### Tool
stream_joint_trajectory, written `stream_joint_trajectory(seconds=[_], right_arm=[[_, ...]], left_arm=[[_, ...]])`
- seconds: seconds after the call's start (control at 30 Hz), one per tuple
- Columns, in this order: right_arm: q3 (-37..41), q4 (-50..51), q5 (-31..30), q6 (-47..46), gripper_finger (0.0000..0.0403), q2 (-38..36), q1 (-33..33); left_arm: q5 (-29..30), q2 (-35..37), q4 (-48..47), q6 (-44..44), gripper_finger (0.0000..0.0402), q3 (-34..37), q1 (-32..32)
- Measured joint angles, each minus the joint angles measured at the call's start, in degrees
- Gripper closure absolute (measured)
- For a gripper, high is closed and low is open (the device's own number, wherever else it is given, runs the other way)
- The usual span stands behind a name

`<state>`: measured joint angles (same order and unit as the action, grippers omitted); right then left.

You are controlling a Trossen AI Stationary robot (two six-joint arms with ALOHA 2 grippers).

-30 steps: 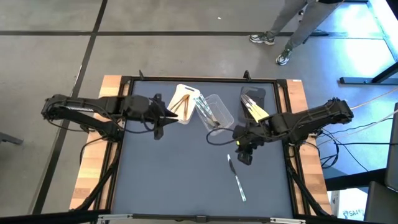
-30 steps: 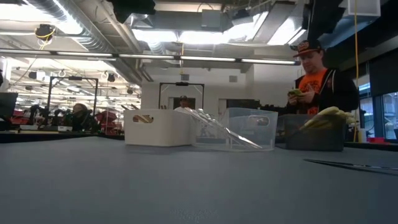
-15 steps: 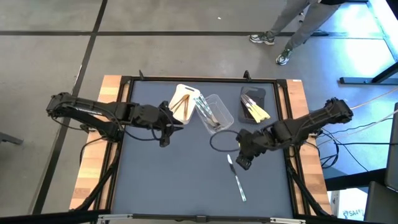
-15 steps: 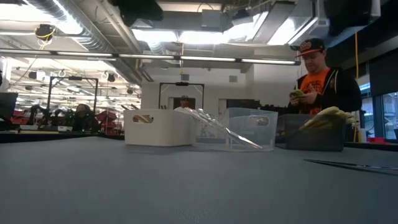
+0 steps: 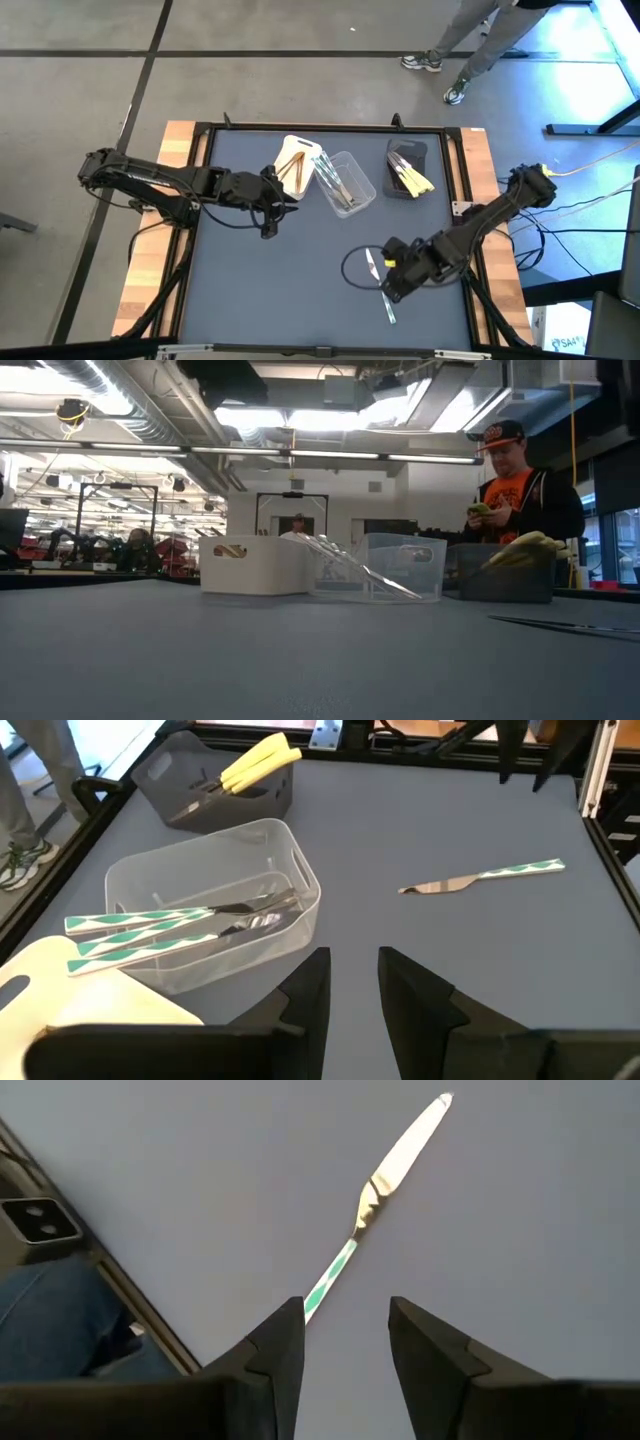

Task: Sort silverware by color (type)
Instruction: Put the green knife into the transparent bin

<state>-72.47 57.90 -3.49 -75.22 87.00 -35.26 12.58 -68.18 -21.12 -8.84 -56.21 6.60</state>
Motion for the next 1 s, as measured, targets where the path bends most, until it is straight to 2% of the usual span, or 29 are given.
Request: stream_joint_trajectory(seconds=[0.47, 0.7, 1.0], right_arm=[[0.0, -1.8, 0.0, -11.8, 0.0269, 11.1, -6.0], [0.0, -9.6, -0.2, -11.8, 0.0269, 15.1, -6.0], [0.0, -10.3, -0.5, -11.6, 0.0269, 19.3, -6.0]], left_arm=[[-0.2, 0.0, 0.7, -0.1, 0.032, 0.0, 0.0], [-0.2, 0.0, 0.6, -0.1, 0.032, 0.0, 0.0], [-0.2, 0.0, 0.6, -0.1, 0.0321, 0.0, 1.8]])
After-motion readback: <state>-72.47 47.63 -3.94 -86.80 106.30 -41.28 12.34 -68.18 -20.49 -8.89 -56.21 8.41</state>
